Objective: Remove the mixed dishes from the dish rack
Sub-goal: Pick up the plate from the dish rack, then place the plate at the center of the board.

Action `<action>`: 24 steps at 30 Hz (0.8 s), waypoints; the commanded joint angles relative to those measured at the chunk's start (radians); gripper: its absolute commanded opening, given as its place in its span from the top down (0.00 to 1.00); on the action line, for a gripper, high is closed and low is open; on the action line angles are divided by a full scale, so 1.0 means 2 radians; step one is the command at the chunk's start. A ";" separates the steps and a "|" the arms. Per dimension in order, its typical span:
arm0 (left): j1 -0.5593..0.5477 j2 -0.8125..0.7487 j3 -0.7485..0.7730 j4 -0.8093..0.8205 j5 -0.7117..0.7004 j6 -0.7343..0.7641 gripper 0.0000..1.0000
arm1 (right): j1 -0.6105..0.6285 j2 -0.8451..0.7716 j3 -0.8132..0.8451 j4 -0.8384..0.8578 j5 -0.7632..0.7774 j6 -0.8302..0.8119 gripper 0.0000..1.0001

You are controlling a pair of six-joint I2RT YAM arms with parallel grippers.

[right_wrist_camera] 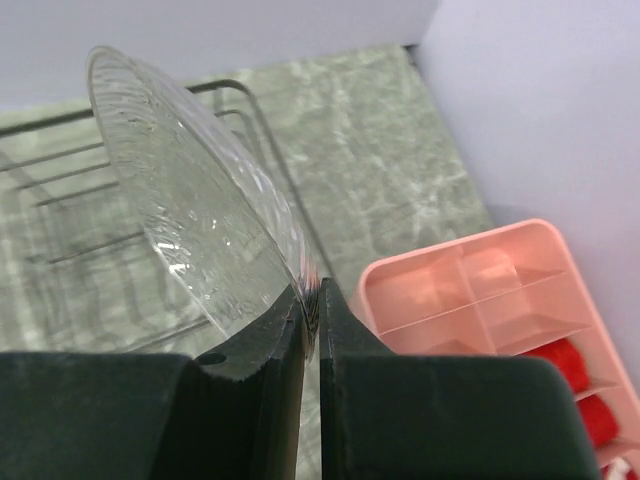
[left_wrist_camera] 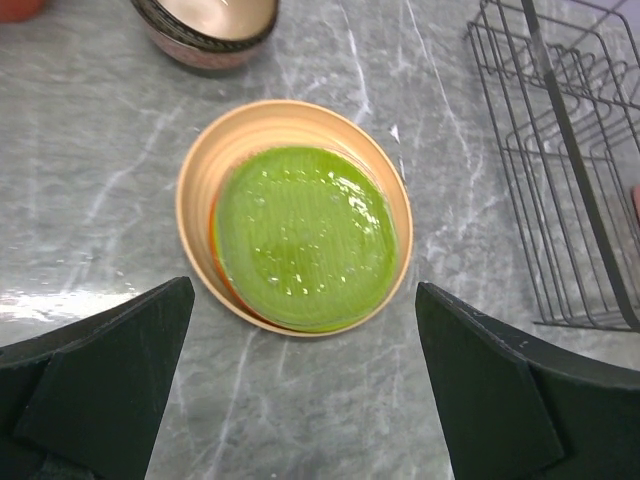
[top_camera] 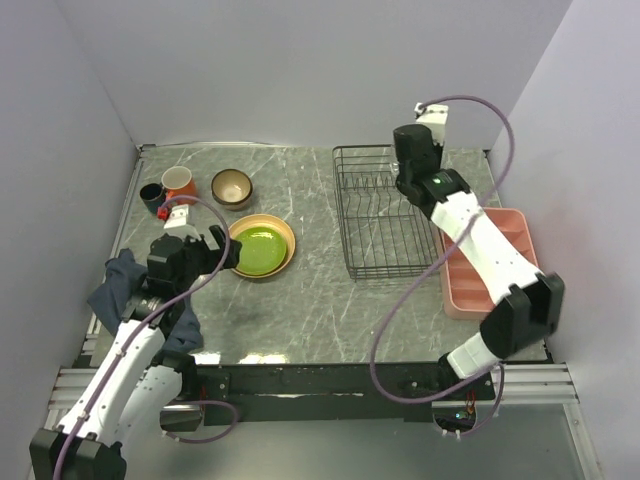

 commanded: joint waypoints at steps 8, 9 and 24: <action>-0.030 0.083 0.066 0.072 0.073 -0.069 0.01 | 0.003 -0.164 -0.130 0.071 -0.254 0.089 0.98; -0.035 0.089 0.072 0.074 0.075 -0.073 0.01 | 0.002 -0.173 -0.140 0.078 -0.270 0.096 0.98; -0.134 0.178 0.123 0.130 0.062 -0.116 0.02 | 0.002 -0.230 -0.291 0.213 -0.502 0.225 0.99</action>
